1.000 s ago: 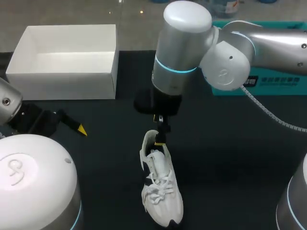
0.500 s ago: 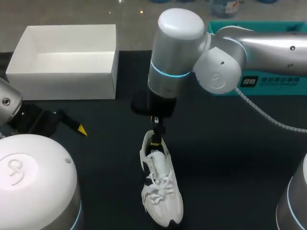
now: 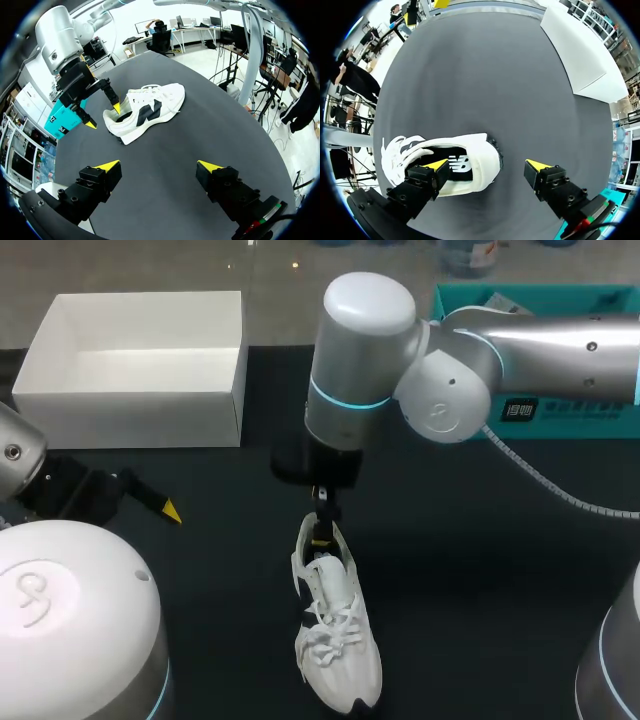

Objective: Take the shoe out of the shoebox, open the shoe tongue, remove and reinsert the insole, then place the shoe into the shoebox

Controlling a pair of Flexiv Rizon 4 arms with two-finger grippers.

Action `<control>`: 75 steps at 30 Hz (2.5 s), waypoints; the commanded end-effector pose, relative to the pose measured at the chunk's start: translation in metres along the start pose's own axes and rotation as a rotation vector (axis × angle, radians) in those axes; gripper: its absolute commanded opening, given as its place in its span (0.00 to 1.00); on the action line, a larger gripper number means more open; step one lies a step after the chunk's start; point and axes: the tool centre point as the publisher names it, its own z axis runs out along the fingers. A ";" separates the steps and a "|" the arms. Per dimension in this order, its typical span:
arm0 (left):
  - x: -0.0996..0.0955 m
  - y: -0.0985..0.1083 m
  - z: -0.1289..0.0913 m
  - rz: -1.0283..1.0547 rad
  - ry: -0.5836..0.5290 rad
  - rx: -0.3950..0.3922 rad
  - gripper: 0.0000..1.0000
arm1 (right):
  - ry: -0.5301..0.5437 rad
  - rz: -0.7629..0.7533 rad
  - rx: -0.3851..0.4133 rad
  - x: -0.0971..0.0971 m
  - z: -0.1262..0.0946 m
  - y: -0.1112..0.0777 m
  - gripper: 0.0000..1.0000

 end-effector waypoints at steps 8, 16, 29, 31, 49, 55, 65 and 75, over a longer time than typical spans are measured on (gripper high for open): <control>0.000 -0.001 0.000 0.000 0.001 -0.003 1.00 | 0.012 0.002 0.012 0.001 0.009 -0.002 0.28; 0.000 -0.001 0.000 0.000 0.001 -0.003 1.00 | 0.012 0.005 0.014 0.005 0.014 -0.002 0.00; 0.000 -0.001 0.000 0.000 0.001 -0.003 1.00 | 0.014 0.012 0.014 0.020 0.018 0.000 0.00; 0.000 -0.001 0.000 0.000 0.001 -0.003 1.00 | 0.004 0.014 0.016 0.022 0.015 0.000 0.00; 0.000 -0.001 0.000 0.000 0.001 -0.003 1.00 | -0.145 0.046 0.080 0.003 -0.104 -0.022 0.00; 0.000 -0.001 0.000 0.000 0.001 -0.003 1.00 | -0.199 0.055 0.105 -0.012 -0.152 -0.036 0.00; 0.000 -0.001 0.000 0.000 0.001 -0.003 1.00 | -0.218 0.013 0.129 -0.025 -0.191 -0.044 0.00; 0.000 -0.001 0.000 0.000 0.001 -0.003 1.00 | -0.218 0.013 0.129 -0.025 -0.191 -0.044 0.00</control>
